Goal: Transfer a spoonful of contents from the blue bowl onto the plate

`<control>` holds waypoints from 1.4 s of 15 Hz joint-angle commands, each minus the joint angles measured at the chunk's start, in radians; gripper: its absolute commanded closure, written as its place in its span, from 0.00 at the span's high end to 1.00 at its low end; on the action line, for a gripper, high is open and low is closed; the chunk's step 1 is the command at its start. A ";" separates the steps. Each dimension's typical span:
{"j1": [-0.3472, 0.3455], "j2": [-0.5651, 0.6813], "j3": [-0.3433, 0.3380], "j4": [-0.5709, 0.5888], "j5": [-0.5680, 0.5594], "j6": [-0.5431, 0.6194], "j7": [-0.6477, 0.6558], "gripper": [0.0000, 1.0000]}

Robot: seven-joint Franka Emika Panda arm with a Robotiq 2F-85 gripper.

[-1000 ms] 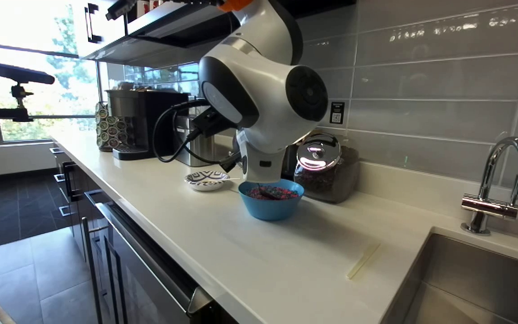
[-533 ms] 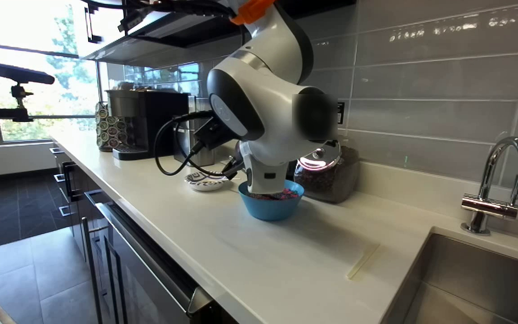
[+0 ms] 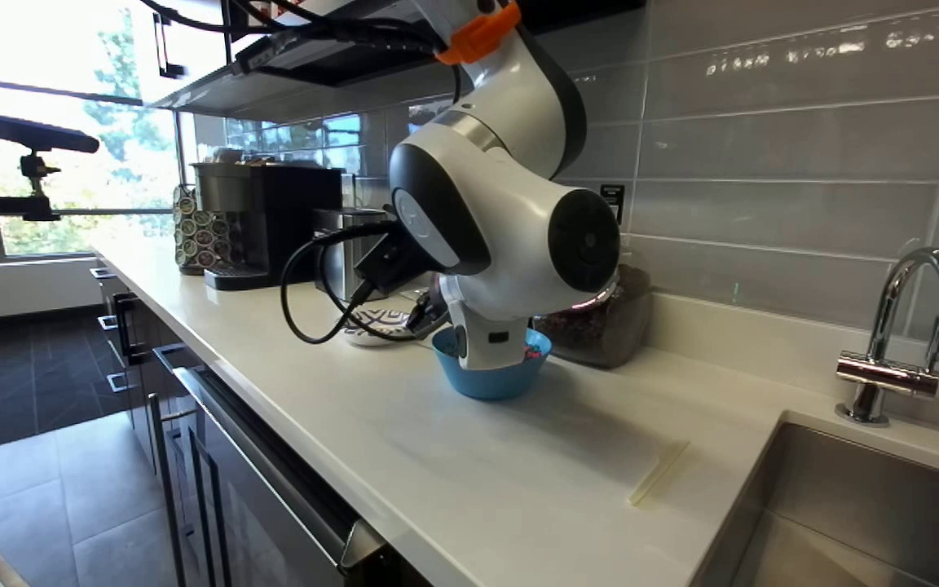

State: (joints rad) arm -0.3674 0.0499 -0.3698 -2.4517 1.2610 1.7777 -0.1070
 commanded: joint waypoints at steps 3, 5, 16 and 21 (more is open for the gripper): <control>-0.002 0.040 -0.002 0.020 -0.018 -0.030 -0.016 0.32; 0.002 0.032 0.002 0.015 -0.028 -0.018 -0.012 0.48; 0.015 -0.303 0.038 -0.041 -0.431 0.100 0.019 1.00; 0.008 -0.490 0.093 -0.058 -0.692 0.076 0.041 1.00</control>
State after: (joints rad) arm -0.3563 -0.3086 -0.3143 -2.4541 0.7059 1.8311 -0.0977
